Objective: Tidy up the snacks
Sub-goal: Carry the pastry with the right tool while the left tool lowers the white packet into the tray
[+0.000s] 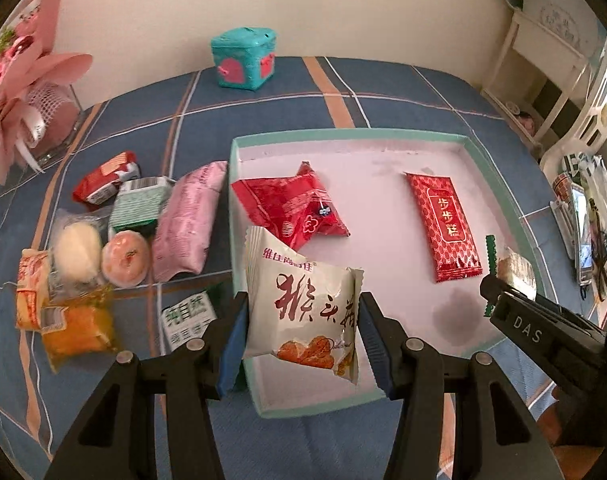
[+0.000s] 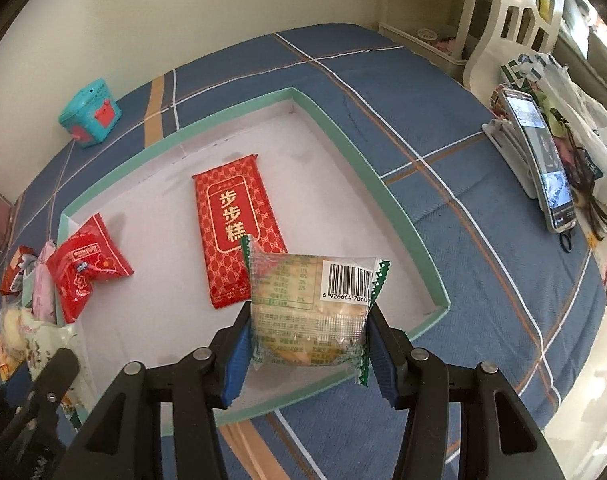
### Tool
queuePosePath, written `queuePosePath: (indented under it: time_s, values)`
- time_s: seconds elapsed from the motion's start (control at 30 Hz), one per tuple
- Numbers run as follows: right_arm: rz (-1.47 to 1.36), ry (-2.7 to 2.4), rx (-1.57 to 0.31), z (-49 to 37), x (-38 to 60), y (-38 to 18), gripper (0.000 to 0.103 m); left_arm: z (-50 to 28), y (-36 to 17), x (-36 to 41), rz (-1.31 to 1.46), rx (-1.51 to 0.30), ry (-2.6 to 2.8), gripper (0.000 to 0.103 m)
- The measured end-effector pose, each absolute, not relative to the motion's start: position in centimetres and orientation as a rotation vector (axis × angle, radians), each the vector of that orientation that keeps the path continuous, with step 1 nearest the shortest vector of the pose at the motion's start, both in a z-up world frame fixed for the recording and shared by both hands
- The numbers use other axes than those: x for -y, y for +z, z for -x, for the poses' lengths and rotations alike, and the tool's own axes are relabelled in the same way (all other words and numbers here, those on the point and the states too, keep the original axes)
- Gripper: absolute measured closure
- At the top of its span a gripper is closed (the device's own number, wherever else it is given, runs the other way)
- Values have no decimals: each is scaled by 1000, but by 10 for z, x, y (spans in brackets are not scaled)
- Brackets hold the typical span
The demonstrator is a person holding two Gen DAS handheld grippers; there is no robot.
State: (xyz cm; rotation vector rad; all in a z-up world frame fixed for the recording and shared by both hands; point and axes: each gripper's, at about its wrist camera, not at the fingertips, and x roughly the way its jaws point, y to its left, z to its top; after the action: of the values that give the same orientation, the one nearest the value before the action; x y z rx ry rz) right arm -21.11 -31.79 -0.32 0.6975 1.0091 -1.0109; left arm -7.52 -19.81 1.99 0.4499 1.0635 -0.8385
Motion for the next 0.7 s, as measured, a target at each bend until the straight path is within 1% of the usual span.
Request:
queuePosePath:
  time_s: [0.3, 0.43, 0.5, 0.57, 0.7]
  values:
    - [-693, -994, -1035, 205, 322, -13, 47, 74, -2, 210, -485, -1094, -845, 46]
    - [-692, -980, -1044, 203, 322, -14, 46, 72, -6, 209, -480, -1128, -841, 39]
    - [-679, -975, -1048, 202, 321, -13, 46, 72, -5, 208, -472, -1131, -839, 38]
    - [-667, -972, -1053, 201, 319, -13, 43, 71, -3, 207, -457, -1140, -850, 35]
    - [-660, -959, -1059, 200, 316, -12, 40, 73, 4, 206, -453, -1130, -859, 35]
